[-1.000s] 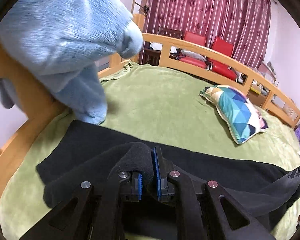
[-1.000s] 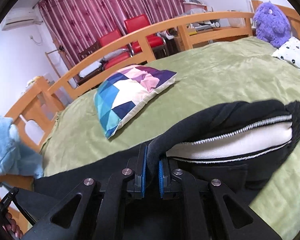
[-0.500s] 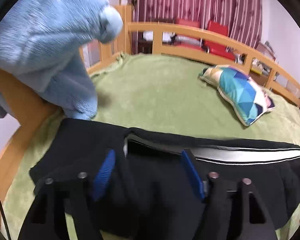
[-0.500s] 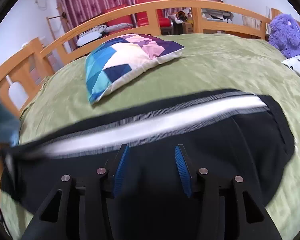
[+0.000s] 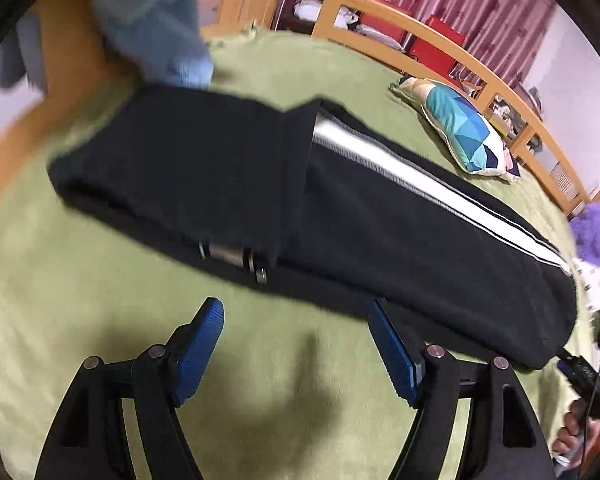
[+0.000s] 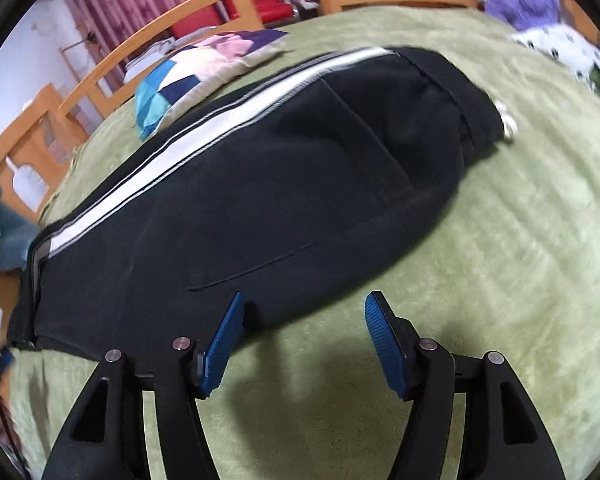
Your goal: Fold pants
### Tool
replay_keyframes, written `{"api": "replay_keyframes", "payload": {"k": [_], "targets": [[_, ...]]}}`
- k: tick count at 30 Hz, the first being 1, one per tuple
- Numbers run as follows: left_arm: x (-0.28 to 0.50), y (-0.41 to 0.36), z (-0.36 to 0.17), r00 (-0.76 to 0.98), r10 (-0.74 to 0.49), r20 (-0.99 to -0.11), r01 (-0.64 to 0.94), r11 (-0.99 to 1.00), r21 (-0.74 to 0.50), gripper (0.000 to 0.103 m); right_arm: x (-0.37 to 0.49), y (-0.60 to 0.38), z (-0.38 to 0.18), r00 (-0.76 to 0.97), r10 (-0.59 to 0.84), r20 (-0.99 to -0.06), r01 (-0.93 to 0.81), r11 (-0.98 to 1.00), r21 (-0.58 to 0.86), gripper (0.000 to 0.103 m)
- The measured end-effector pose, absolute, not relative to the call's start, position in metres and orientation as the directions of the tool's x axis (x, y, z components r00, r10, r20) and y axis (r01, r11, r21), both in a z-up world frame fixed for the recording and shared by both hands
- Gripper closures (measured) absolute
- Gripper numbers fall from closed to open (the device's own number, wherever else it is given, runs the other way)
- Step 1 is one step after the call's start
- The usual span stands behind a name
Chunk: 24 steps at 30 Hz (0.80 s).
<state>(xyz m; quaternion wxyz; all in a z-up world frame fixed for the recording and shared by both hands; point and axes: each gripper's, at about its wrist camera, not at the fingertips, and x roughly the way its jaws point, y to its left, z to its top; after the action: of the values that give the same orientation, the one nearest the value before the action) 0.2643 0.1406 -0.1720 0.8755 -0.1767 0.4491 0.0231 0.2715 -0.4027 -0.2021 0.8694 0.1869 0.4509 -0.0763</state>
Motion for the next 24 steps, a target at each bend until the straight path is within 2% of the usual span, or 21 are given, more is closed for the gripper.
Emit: {"api": "replay_keyframes", "payload": {"k": [6, 8, 15, 17, 18, 19, 24], "targets": [[0.290, 0.142, -0.211, 0.572, -0.209, -0.793, -0.238, 0.883, -0.404, 0.030, 0.291, -0.418, -0.216, 0.605, 0.082, -0.792, 0.337, 0.875, 0.348, 0.041], [0.305, 0.143, -0.221, 0.568, -0.232, -0.790, -0.257, 0.861, -0.438, 0.030, 0.301, -0.422, -0.222, 0.608, 0.087, -0.789, 0.354, 0.860, 0.367, 0.038], [0.336, 0.147, -0.231, 0.602, -0.213, -0.770, -0.355, 0.792, -0.497, 0.034, 0.338, -0.428, -0.230, 0.647, 0.037, -0.761, 0.418, 0.819, 0.394, 0.034], [0.336, 0.148, -0.231, 0.590, -0.157, -0.792, -0.398, 0.797, -0.454, 0.065, 0.344, -0.429, -0.231, 0.648, 0.001, -0.761, 0.439, 0.816, 0.376, 0.063], [0.335, 0.147, -0.230, 0.586, -0.145, -0.797, -0.399, 0.805, -0.439, 0.085, 0.345, -0.429, -0.230, 0.648, -0.015, -0.761, 0.447, 0.817, 0.364, 0.087], [0.332, 0.149, -0.229, 0.600, -0.181, -0.779, -0.375, 0.797, -0.474, 0.092, 0.343, -0.430, -0.228, 0.658, -0.025, -0.752, 0.446, 0.818, 0.363, 0.092], [0.303, 0.139, -0.204, 0.629, -0.118, -0.768, -0.352, 0.838, -0.417, 0.093, 0.312, -0.429, -0.206, 0.702, -0.016, -0.712, 0.413, 0.824, 0.389, 0.095]]}}
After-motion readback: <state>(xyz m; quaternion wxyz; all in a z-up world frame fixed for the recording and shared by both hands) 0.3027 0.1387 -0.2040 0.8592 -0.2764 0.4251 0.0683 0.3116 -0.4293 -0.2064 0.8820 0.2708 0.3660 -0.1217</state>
